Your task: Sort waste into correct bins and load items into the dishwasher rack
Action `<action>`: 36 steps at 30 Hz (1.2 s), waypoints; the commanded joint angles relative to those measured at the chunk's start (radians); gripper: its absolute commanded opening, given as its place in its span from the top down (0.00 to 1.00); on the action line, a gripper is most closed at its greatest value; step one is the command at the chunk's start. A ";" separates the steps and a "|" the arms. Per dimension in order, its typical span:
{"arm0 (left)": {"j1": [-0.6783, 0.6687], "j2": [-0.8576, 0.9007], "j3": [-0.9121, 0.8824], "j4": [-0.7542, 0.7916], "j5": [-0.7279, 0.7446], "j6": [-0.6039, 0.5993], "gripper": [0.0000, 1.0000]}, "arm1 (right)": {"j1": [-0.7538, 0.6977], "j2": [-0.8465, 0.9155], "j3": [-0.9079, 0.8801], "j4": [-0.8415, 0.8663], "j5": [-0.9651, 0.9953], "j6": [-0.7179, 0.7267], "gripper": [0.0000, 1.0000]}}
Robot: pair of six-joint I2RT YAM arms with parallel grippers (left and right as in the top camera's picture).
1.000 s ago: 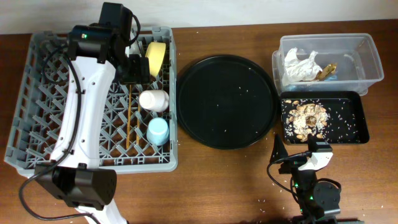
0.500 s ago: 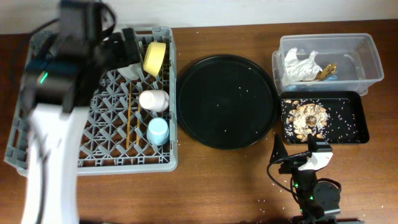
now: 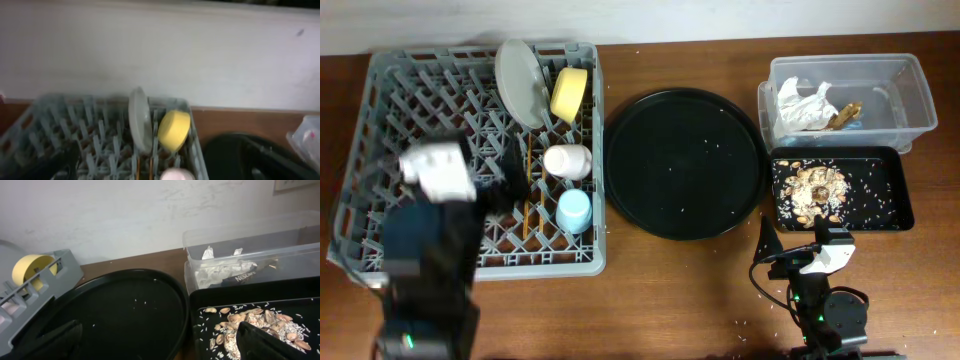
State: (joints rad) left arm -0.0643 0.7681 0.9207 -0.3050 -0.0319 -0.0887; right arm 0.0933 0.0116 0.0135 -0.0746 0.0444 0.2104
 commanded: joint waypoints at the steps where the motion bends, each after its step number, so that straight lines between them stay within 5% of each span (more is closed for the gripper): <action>1: 0.034 -0.243 -0.291 0.134 0.040 0.068 0.01 | 0.000 -0.008 -0.008 -0.004 0.002 0.003 0.01; 7: 0.044 -0.512 -0.663 0.336 0.042 0.068 0.01 | 0.000 -0.008 -0.008 -0.004 0.002 0.003 0.01; 15: 0.044 -0.717 -0.912 0.395 0.045 0.116 0.01 | 0.000 -0.008 -0.008 -0.004 0.002 0.003 0.02; 20: 0.043 -0.764 -0.912 0.328 0.051 0.256 0.01 | 0.000 -0.008 -0.008 -0.004 0.001 0.003 0.01; 24: 0.043 -0.764 -0.912 0.219 0.047 0.261 0.01 | 0.000 -0.008 -0.008 -0.004 0.002 0.003 0.01; 36: 0.043 -0.762 -0.912 0.221 0.037 0.262 0.01 | 0.000 -0.008 -0.008 -0.004 0.002 0.003 0.02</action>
State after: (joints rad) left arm -0.0254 0.0135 0.0109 -0.0761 0.0040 0.1577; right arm 0.0933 0.0120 0.0135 -0.0746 0.0441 0.2108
